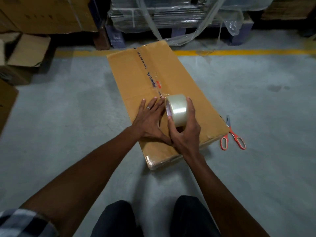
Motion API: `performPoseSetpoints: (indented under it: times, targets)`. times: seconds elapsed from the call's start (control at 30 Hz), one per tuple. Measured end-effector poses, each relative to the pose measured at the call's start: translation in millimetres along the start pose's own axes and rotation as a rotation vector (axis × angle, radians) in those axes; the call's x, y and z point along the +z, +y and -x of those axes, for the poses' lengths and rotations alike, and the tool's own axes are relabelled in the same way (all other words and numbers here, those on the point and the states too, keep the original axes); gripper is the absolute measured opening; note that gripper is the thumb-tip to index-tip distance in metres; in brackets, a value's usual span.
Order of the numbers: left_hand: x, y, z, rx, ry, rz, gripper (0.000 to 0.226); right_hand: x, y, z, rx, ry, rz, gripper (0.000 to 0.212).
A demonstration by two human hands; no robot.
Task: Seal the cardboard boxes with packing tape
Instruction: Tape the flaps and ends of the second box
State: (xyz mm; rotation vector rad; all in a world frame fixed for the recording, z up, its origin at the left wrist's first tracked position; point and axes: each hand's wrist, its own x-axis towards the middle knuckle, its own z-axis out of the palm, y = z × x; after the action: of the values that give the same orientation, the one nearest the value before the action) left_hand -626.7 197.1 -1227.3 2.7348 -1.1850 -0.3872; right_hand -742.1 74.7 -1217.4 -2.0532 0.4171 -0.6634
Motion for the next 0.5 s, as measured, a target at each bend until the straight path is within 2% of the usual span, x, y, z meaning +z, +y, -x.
performPoseSetpoints:
  times: [0.23,0.5]
  targets:
    - [-9.9,-16.8,-10.4,0.001,0.001,0.006,0.162,0.6,1.2,-6.8,-0.022,-0.007,0.058,0.085]
    - [-8.2,-16.0,-9.6,-0.017,0.003,-0.005,0.161,-47.7,-22.2,4.9,0.048,-0.101,0.165,0.087]
